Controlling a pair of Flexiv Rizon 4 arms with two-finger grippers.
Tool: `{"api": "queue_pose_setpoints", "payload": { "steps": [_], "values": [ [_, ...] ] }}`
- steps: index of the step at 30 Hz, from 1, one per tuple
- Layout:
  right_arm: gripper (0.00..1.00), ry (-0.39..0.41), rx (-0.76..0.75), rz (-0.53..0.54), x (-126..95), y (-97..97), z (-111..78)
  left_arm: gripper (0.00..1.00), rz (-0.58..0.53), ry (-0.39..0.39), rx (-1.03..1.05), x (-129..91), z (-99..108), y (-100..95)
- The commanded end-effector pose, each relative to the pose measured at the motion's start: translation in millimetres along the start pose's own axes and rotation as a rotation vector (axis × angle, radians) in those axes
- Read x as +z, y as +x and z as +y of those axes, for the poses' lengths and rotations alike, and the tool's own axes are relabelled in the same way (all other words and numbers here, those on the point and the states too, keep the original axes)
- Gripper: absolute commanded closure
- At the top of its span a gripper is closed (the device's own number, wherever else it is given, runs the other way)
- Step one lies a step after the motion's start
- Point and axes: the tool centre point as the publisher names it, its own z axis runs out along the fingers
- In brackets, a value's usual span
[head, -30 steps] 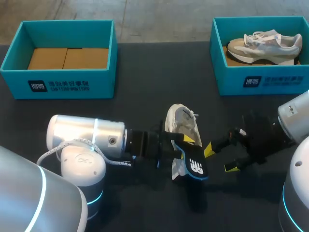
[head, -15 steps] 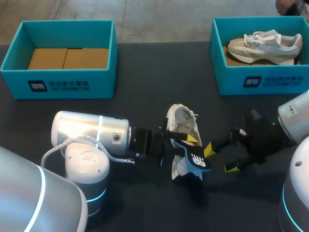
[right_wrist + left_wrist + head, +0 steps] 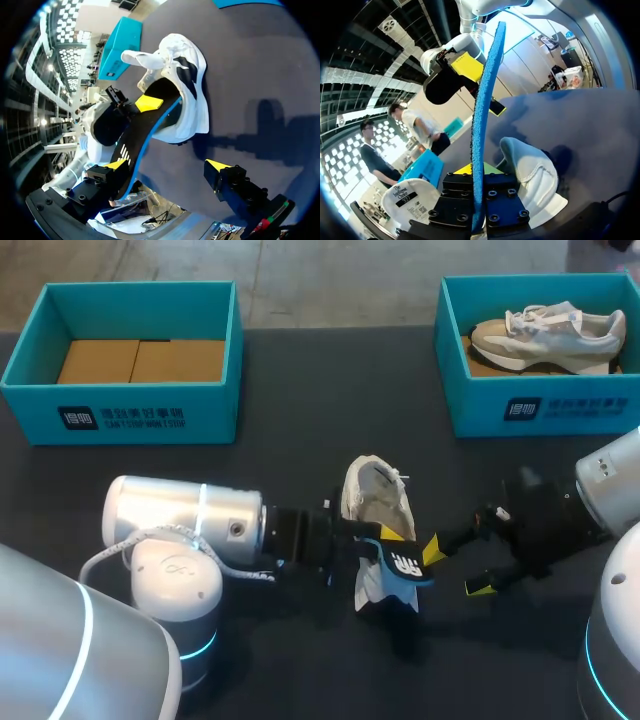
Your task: Take the shoe out of the shoebox, open the shoe tongue, remove and reinsert the insole, then place the shoe into the shoebox
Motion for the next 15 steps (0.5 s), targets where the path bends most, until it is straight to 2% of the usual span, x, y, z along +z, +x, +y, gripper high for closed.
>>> {"api": "queue_pose_setpoints", "payload": {
  "steps": [1, 15],
  "values": [
    [0.0, -0.002, 0.002, -0.004, 1, 0.8, -1.0, 1.0, -0.013, 0.008, 0.008, 1, 5, 1.7],
    [0.0, -0.002, 0.002, -0.004, 1, 0.8, -1.0, 1.0, -0.022, -0.033, 0.027, 6, 16, -3.2]
  ]
}}
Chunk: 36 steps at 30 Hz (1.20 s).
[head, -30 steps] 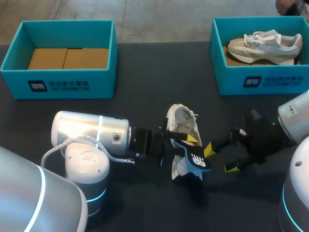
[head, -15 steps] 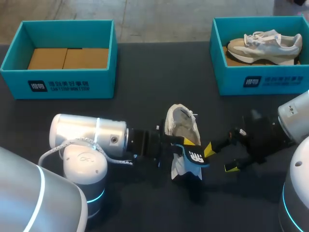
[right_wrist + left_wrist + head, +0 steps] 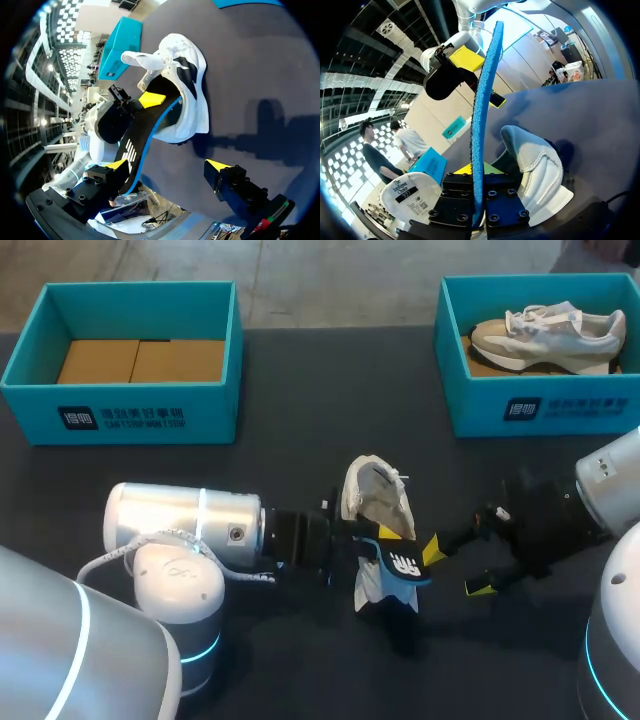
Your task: Take the shoe out of the shoebox, open the shoe tongue, remove and reinsert the insole, then place the shoe into the shoebox
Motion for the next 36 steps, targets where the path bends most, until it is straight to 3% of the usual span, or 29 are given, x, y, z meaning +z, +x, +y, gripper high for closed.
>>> {"api": "queue_pose_setpoints", "payload": {
  "steps": [1, 10, 20, 23, 25, 28, 36],
  "values": [
    [0.0, -0.002, 0.002, -0.004, 1, 0.8, -1.0, 1.0, 0.001, -0.02, -0.002, 5, 6, -2.3],
    [0.0, -0.002, 0.002, -0.004, 1, 0.8, -1.0, 1.0, 0.006, -0.044, -0.017, 4, 14, -2.8],
    [0.0, -0.002, 0.002, -0.004, 1, 0.8, -1.0, 1.0, 0.007, -0.033, -0.019, 2, 8, -1.6],
    [0.0, -0.002, 0.002, -0.004, 1, 0.8, -1.0, 0.83, 0.008, -0.027, -0.016, 3, 4, -1.0],
    [0.0, -0.002, 0.002, -0.004, 1, 0.8, -1.0, 0.65, 0.008, -0.021, -0.015, 3, 1, -0.9],
    [0.0, -0.002, 0.002, -0.004, 1, 0.8, -1.0, 0.63, 0.008, -0.014, -0.013, 2, -4, -0.6],
    [0.0, -0.002, 0.002, -0.004, 1, 0.8, -1.0, 0.68, 0.007, -0.018, 0.006, 1, -17, 0.1]
  ]
}}
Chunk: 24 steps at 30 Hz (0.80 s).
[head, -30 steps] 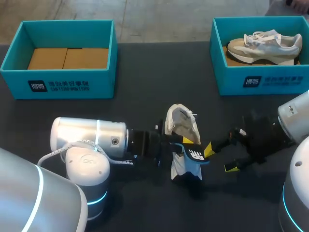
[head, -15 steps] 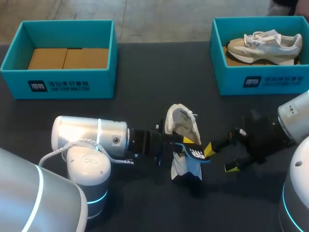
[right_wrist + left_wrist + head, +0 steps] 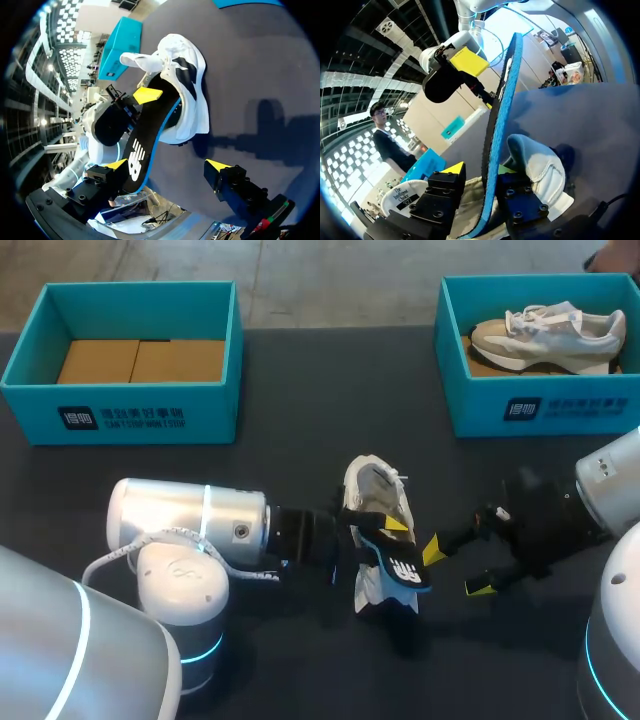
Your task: Take the shoe out of the shoebox, open the shoe tongue, remove and reinsert the insole, then place the shoe into the shoebox
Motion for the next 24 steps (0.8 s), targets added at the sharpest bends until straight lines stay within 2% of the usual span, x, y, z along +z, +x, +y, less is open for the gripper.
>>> {"api": "queue_pose_setpoints", "payload": {
  "steps": [1, 8, 19, 22, 23, 24],
  "values": [
    [0.0, -0.002, 0.002, -0.004, 1, 0.8, -1.0, 0.69, -0.005, -0.018, 0.009, -4, -8, 2.7],
    [0.0, -0.002, 0.002, -0.004, 1, 0.8, -1.0, 0.73, -0.022, -0.046, -0.006, -7, -18, 2.6],
    [0.0, -0.002, 0.002, -0.004, 1, 0.8, -1.0, 0.71, -0.006, -0.06, -0.019, -11, -24, 1.0],
    [0.0, -0.002, 0.002, -0.004, 1, 0.8, -1.0, 0.74, 0.006, -0.068, -0.018, -9, -24, 1.0],
    [0.0, -0.002, 0.002, -0.004, 1, 0.8, -1.0, 0.77, 0.007, -0.069, -0.017, -9, -24, 1.0],
    [0.0, -0.002, 0.002, -0.004, 1, 0.8, -1.0, 1.0, 0.012, -0.072, -0.014, -8, -23, 0.7]
  ]
}}
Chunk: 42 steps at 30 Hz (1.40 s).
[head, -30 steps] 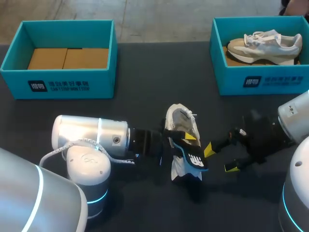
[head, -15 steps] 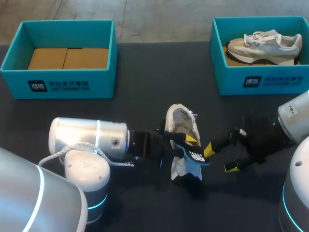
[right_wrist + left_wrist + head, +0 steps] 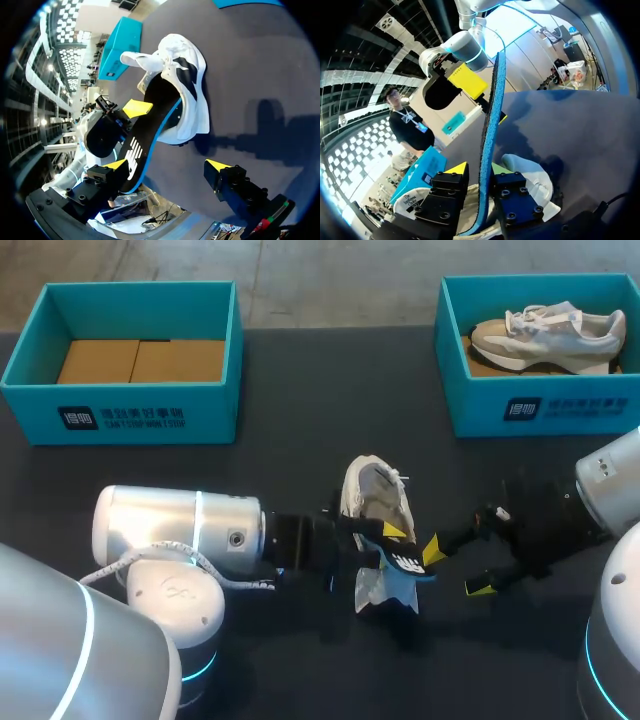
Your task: Take the shoe out of the shoebox, open the shoe tongue, remove and reinsert the insole, then place the shoe into the shoebox
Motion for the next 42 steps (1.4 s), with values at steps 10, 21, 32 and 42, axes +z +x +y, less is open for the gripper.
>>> {"api": "queue_pose_setpoints", "payload": {
  "steps": [10, 21, 32, 42],
  "values": [
    [0.0, -0.002, 0.002, -0.004, 1, 0.8, -1.0, 1.0, 0.016, -0.023, 0.017, 3, 4, -1.6],
    [0.0, -0.002, 0.002, -0.004, 1, 0.8, -1.0, 1.0, 0.006, -0.039, 0.02, 5, 18, -2.7],
    [0.0, -0.002, 0.002, -0.004, 1, 0.8, -1.0, 1.0, 0.008, -0.034, 0.031, 9, 29, -3.5],
    [0.0, -0.002, 0.002, -0.004, 1, 0.8, -1.0, 1.0, 0.023, -0.042, 0.034, 12, 38, -3.9]
  ]
}}
